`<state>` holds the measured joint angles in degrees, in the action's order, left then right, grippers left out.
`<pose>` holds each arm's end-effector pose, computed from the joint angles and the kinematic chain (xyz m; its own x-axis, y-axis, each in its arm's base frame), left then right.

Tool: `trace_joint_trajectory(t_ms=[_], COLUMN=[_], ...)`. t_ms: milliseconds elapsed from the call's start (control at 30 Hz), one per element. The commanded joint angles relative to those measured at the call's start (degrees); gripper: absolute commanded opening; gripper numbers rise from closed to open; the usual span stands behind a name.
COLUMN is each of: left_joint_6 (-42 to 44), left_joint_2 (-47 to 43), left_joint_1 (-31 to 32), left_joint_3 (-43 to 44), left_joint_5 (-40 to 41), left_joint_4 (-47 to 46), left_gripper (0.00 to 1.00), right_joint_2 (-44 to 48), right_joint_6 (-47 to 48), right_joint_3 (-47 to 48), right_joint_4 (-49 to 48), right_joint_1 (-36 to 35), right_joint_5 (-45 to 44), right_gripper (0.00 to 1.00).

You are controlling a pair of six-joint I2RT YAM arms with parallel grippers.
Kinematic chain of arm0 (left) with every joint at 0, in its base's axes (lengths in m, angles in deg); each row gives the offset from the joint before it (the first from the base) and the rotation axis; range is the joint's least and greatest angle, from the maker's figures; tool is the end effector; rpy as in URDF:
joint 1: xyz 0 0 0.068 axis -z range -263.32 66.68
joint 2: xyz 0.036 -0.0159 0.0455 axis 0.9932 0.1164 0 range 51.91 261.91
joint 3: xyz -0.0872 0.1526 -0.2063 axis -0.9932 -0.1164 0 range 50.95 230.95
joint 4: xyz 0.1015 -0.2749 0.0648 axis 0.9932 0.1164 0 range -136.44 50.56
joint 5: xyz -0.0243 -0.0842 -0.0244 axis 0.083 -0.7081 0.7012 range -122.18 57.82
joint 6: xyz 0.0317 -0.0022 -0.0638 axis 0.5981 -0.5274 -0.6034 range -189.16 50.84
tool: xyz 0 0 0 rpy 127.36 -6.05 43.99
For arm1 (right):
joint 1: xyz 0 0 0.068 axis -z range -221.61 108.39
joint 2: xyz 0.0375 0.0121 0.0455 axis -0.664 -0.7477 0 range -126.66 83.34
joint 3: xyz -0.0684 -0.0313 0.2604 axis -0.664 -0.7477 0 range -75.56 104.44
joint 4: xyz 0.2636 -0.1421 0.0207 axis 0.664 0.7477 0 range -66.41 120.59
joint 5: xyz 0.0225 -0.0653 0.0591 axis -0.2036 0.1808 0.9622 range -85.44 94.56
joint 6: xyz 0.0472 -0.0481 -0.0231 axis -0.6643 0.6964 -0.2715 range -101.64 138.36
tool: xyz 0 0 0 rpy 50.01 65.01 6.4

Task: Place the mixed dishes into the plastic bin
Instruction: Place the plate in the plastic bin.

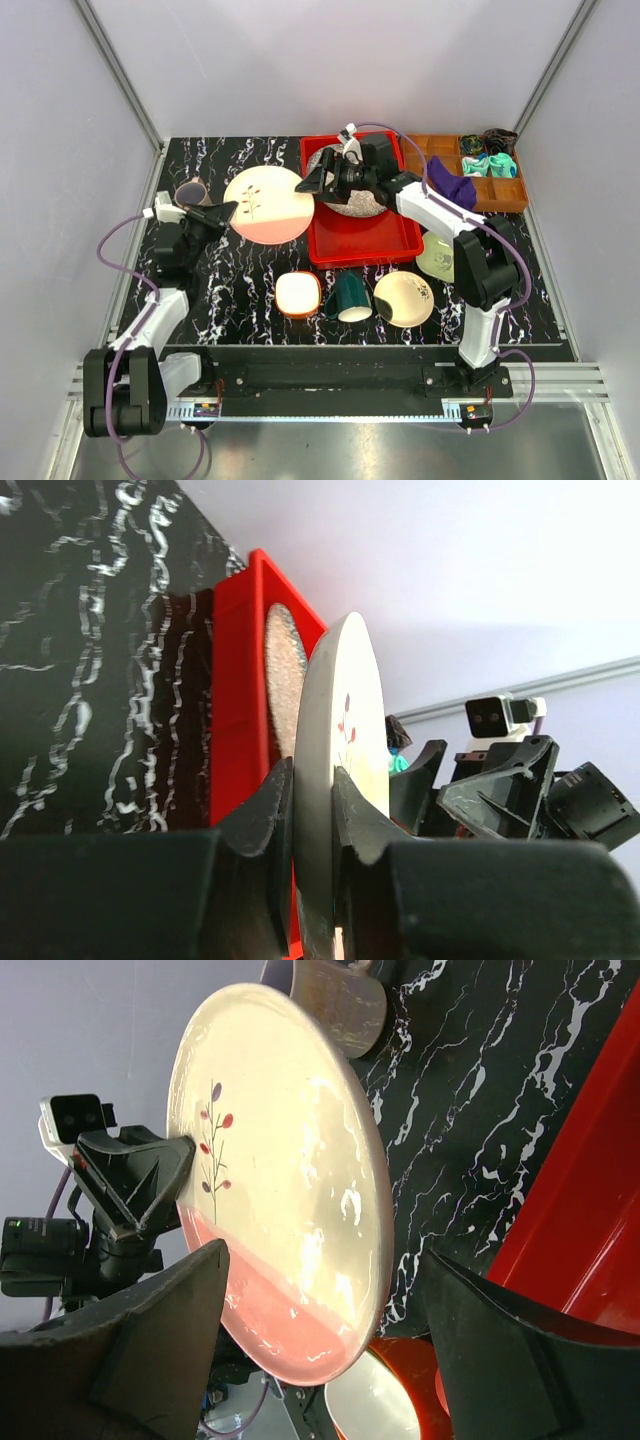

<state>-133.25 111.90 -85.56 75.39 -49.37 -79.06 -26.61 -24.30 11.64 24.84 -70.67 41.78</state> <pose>0.2867 -0.0062 0.2164 -0.2538 -0.8700 -0.4228 0.0666 0.4203 -0.9049 0.4256 0.2771 0.2555 -0.8509 0.1446 -0.5050 -0.3986 0.4485 0.8000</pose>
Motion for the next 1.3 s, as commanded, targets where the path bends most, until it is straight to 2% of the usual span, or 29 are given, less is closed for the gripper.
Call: trace_joint_trajectory(t_ms=[0, 133, 333, 433, 467, 567, 767, 800, 867, 933, 1133, 1267], left_joint_6=[-4.9, -5.5, -7.9, -8.4, -8.4, -9.0, -11.3, -11.3, -11.1, -10.7, -9.9, -8.8], left_joint_2=[1.4, 2.9, 5.0, 5.7, 5.9, 6.5, 9.7, 10.0, 10.4, 10.7, 11.3, 12.4], left_joint_1=[1.9, 4.3, 5.1, 5.6, 5.7, 5.8, 6.5, 6.5, 6.8, 7.0, 7.6, 8.1], left_joint_3=[6.0, 6.3, 6.0, 5.8, 5.7, 5.5, 5.8, 5.9, 6.4, 7.2, 8.2, 9.6], left_joint_5=[1.0, 1.4, 1.2, 1.2, 1.3, 1.3, 0.3, 0.1, -0.1, -0.4, -0.7, -1.1], left_joint_4=[-15.4, -17.0, -21.2, -22.2, -22.5, -23.4, -28.2, -28.6, -28.6, -28.1, -27.5, -26.2], left_gripper=[0.00, 0.00, 0.00, 0.00, 0.00, 0.00, 0.00, 0.00, 0.00, 0.00, 0.00, 0.00], right_joint_2=[3.3, 3.2, 2.3, 2.5, 2.5, 2.4, 1.8, 1.8, 2.1, 2.5, 3.3, 5.1], right_joint_6=[0.6, -2.7, -7.2, -7.7, -7.9, -8.5, -9.9, -10.0, -9.9, -9.8, -10.1, -8.5], right_joint_3=[-1.2, -3.1, -4.4, -4.8, -4.9, -5.2, -6.0, -6.0, -6.5, -7.0, -8.3, -10.1], right_joint_4=[-4.6, -10.7, -16.2, -17.3, -17.6, -18.3, -20.2, -20.2, -20.2, -20.1, -20.2, -18.1], right_joint_1=[0.8, 1.8, 3.0, 3.2, 3.2, 3.3, 3.5, 3.6, 3.7, 4.2, 5.9, 7.5], right_joint_5=[2.4, 4.4, 7.3, 8.0, 8.1, 8.9, 10.3, 10.3, 9.8, 9.0, 8.8, 5.9], right_gripper=[0.86, 0.83, 0.72, 0.62, 0.55, 0.47, 0.50, 0.53, 0.68, 0.76, 0.75, 0.82])
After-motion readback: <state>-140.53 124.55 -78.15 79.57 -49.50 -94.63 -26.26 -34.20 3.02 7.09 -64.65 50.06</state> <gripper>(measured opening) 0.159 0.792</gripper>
